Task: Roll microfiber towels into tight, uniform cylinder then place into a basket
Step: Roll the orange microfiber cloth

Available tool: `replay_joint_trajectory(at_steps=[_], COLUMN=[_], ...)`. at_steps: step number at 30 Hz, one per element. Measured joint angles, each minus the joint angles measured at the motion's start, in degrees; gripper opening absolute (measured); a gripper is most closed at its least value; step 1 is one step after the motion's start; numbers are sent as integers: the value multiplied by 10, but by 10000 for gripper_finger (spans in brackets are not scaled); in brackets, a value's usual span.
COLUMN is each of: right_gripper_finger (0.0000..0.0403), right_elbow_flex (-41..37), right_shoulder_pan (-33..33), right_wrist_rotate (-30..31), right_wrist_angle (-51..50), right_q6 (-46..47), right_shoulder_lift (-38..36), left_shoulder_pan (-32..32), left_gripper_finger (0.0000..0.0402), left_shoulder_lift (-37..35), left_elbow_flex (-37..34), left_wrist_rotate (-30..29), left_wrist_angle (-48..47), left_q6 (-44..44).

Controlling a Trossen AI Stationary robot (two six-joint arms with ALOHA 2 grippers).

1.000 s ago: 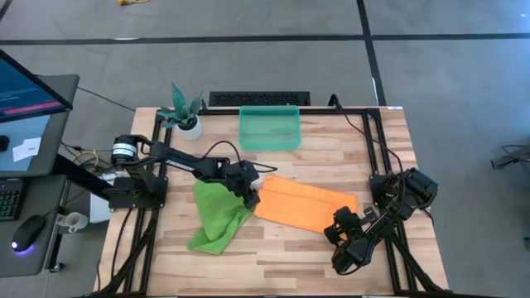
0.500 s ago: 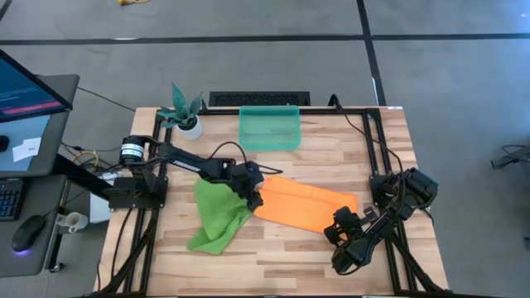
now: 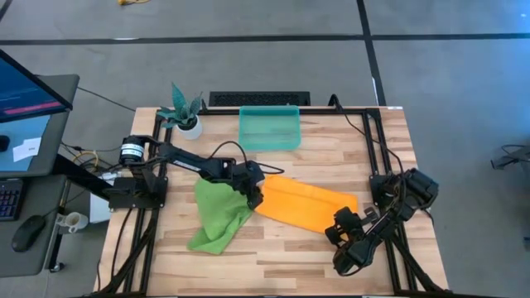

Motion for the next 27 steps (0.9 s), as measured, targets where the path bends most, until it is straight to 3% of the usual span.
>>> replay_joint_trajectory(at_steps=[3,14,27], right_gripper_finger=[12,12,12], right_elbow_flex=[0,0,27], right_shoulder_pan=[11,66,66], right_wrist_rotate=[3,5,31], right_wrist_angle=[-7,-44,-56], right_q6=[15,109,90], right_shoulder_lift=[0,0,0], left_shoulder_pan=[-1,-43,-69], left_gripper_finger=[7,3,1], left_shoulder_lift=[0,0,-3], left_elbow_flex=[0,0,0], left_wrist_rotate=[-2,-66,-126], left_wrist_angle=[0,-2,-24], left_q6=[9,45,45])
